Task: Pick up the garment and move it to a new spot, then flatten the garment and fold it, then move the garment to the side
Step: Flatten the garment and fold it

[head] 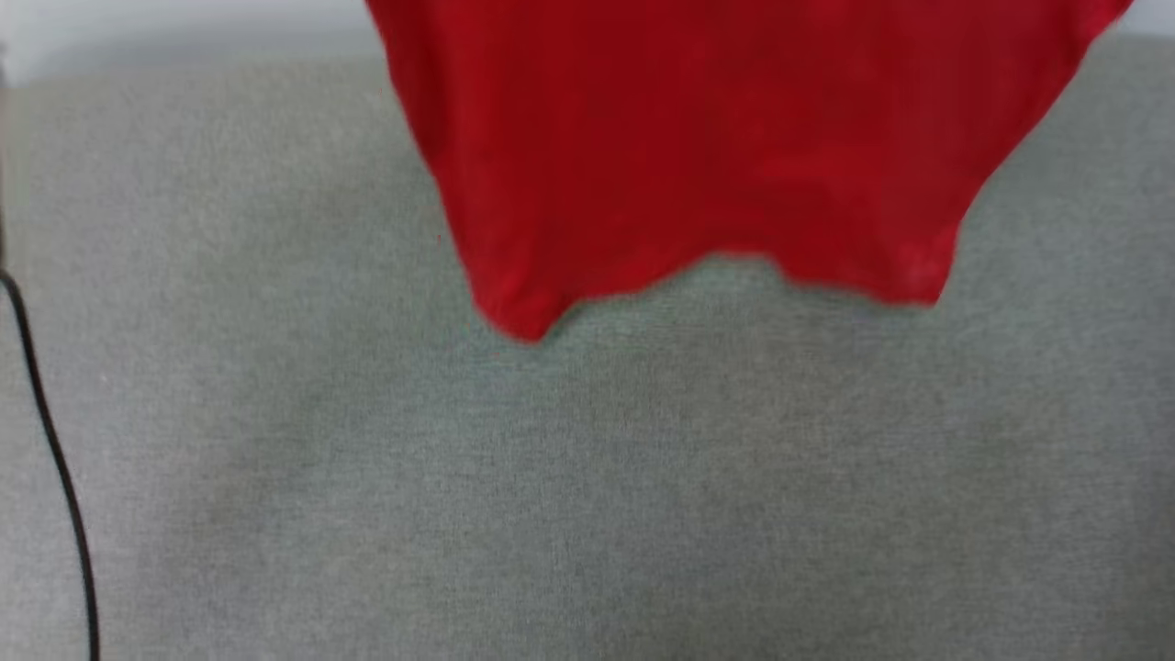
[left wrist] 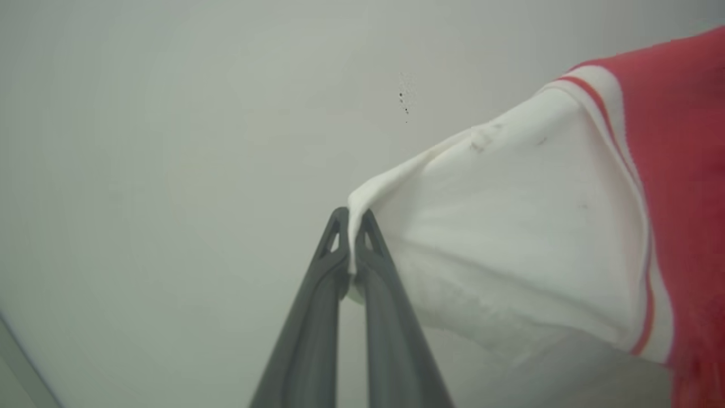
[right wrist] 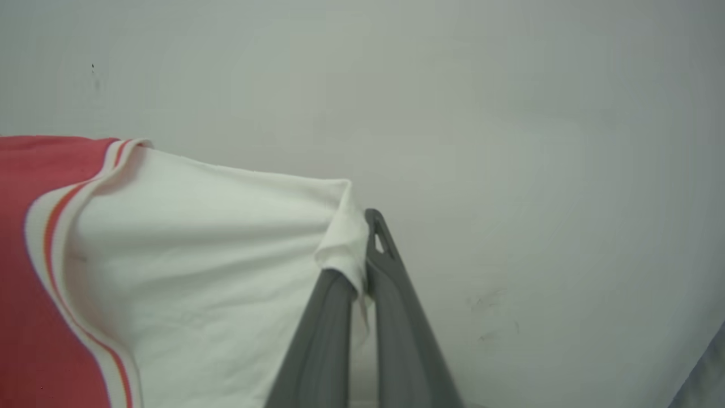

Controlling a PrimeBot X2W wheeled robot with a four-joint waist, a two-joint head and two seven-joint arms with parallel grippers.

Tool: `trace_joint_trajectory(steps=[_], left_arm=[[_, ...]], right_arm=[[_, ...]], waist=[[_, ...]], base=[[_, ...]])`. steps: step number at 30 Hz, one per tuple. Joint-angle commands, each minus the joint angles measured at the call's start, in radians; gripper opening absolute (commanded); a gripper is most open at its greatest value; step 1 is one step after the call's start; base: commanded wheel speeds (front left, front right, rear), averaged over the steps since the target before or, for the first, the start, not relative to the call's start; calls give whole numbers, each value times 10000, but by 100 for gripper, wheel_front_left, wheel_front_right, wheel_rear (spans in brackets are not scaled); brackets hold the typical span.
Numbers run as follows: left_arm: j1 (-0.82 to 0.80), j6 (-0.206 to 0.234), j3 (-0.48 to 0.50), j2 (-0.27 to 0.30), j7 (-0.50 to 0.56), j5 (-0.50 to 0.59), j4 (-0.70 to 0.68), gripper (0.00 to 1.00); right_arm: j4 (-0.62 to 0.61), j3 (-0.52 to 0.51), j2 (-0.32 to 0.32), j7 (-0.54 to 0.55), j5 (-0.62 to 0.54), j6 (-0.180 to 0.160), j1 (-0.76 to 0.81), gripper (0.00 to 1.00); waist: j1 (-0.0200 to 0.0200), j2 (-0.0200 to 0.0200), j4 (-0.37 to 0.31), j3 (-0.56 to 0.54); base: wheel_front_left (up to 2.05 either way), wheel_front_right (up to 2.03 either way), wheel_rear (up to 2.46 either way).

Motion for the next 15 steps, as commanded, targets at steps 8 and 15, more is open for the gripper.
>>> trace_joint_trajectory(steps=[8,15], left_arm=[[-3383,-845,-727,-28,-490,759,2248,0],[-6422,-1172,-1284,-428,-1507,1580,4425,0]], right_arm=[[1459,-243,259,-1097,-839,-23,-2800,0],[3091,-183,240,-1802,-1351,-25,-5090,0]], waist=[[-1,-1,304,2284],[-1,-1,377,3533]], base=[[0,0,0],[0,0,0]])
